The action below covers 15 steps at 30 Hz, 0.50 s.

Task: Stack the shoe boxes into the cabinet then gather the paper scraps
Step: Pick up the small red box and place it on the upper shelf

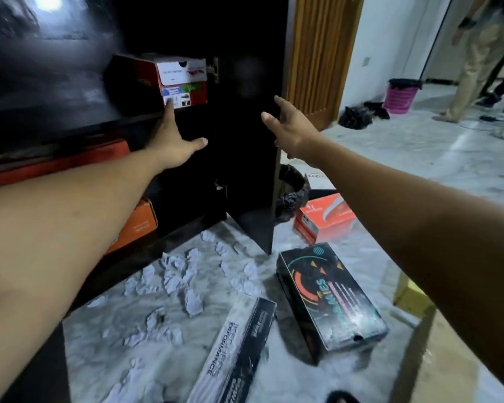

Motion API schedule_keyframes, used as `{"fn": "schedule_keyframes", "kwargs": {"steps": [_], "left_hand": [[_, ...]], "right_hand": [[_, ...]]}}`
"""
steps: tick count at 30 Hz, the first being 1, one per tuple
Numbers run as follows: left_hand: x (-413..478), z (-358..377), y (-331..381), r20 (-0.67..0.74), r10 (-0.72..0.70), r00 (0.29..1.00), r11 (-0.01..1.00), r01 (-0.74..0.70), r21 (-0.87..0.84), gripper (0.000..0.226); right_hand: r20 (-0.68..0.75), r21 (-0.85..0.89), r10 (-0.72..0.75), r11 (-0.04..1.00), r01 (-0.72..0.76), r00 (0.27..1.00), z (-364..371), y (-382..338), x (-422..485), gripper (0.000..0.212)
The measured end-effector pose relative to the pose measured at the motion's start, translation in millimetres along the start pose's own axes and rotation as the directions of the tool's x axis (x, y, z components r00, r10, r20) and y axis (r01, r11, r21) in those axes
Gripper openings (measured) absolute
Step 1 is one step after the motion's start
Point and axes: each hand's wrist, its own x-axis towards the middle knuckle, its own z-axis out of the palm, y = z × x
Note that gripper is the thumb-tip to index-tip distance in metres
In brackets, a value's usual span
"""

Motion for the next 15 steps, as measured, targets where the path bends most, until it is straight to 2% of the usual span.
{"fn": "schedule_keyframes", "kwargs": {"steps": [3, 7, 15], "left_hand": [[-63.2, 3.6, 25.3, 0.059, -0.003, 0.998, 0.999, 0.000, 0.044, 0.116], [-161.9, 10.8, 58.9, 0.195, -0.005, 0.981, 0.999, -0.004, 0.043, 0.117], [-298.5, 37.7, 71.9, 0.329, -0.063, 0.942, 0.997, 0.044, 0.065, 0.114]], "right_hand": [[-0.103, -0.013, 0.013, 1.000, -0.014, 0.995, -20.4, -11.8, -67.4, 0.071], [-0.118, 0.040, 0.099, 0.995, -0.095, 0.988, -28.9, -27.4, -166.2, 0.070], [-0.149, 0.166, 0.325, 0.939, -0.300, 0.934, -5.0, -37.4, -328.1, 0.061]]}}
